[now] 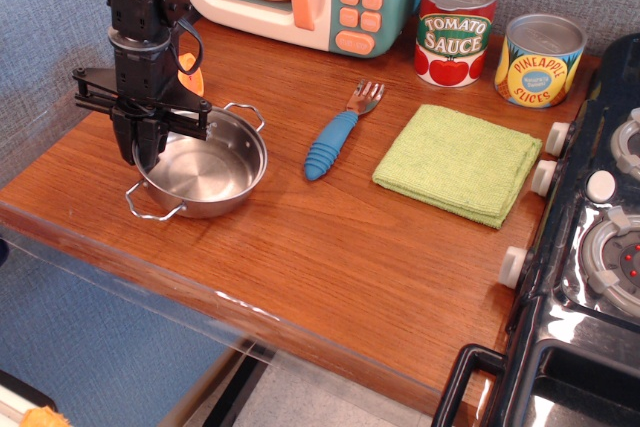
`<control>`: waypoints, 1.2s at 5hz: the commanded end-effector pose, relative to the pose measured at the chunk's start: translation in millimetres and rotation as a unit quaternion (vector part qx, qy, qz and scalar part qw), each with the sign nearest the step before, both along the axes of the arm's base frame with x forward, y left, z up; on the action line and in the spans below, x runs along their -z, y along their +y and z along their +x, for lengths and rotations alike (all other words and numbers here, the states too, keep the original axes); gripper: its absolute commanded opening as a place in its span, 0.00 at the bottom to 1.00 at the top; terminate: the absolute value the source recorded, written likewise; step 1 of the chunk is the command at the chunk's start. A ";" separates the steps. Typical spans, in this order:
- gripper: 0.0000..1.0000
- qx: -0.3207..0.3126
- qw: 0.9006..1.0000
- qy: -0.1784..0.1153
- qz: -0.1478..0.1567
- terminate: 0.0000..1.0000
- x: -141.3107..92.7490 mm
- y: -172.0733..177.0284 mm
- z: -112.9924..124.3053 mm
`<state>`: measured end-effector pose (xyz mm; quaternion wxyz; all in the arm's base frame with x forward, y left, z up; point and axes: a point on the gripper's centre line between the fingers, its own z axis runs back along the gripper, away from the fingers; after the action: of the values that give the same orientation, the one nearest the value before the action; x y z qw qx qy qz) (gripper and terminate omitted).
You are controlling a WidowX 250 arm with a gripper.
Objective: Place the pot near the front edge of the table.
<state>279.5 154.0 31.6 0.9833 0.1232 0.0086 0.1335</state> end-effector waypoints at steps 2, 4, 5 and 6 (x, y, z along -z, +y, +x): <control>1.00 -0.015 1.000 -0.019 0.010 0.00 -22.6 9.1 -5.2; 1.00 0.045 0.996 -0.075 -0.014 0.00 -54.7 -12.5 5.1; 1.00 0.095 0.989 -0.105 -0.050 0.00 -66.7 -36.0 12.9; 1.00 0.129 0.984 -0.104 -0.067 0.00 -63.3 -50.7 21.1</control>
<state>303.8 101.4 78.0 0.9959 0.0353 -0.0807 0.0213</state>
